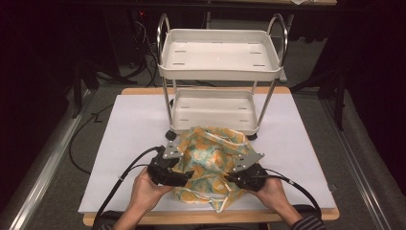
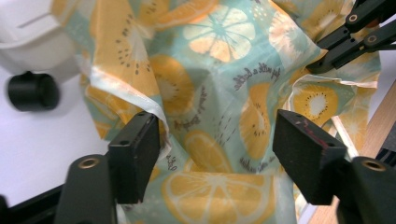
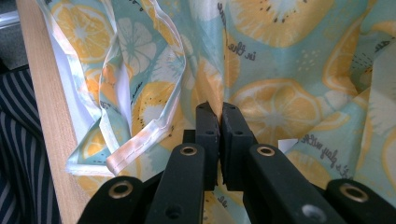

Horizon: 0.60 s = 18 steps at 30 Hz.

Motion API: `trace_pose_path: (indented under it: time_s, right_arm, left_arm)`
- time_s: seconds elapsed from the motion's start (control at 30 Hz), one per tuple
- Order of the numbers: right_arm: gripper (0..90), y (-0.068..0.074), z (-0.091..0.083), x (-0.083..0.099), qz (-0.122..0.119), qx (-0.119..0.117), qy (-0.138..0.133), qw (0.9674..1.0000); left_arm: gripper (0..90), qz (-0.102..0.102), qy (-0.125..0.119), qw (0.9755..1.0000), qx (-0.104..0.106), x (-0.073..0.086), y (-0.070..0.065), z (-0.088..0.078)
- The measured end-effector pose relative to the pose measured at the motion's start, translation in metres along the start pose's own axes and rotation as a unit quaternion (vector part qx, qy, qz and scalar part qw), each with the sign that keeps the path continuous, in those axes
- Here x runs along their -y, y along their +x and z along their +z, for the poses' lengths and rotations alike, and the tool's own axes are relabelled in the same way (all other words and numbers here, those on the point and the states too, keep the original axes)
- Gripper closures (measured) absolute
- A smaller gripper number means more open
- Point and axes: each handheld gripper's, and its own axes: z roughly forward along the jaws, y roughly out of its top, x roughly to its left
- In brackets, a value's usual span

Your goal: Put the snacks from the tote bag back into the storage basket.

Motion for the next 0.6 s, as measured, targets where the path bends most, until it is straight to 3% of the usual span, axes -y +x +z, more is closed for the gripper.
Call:
trace_pose_path:
  time_s: [0.17, 0.37, 0.47, 0.6]
  right_arm:
    - [86.3, 0.000, -0.001, 0.000, 0.001, -0.002, 0.002, 1.0000]
    - [72.0, -0.001, -0.006, -0.002, 0.006, 0.003, -0.012, 0.9999]
    - [63.8, -0.001, -0.013, -0.004, 0.013, 0.007, -0.031, 0.9994]
    - [58.4, -0.002, -0.030, -0.009, 0.016, 0.023, -0.078, 0.9965]
  left_arm:
    - [55.9, 0.007, 0.020, 0.9996, 0.020, -0.001, 0.001, 0.011]
    - [79.4, 0.010, 0.035, 0.9987, 0.035, -0.001, 0.004, 0.017]
    - [85.7, 0.014, 0.037, 0.9985, 0.036, -0.001, 0.005, 0.018]
    - [88.4, 0.021, 0.042, 0.9984, 0.033, 0.000, 0.004, 0.018]
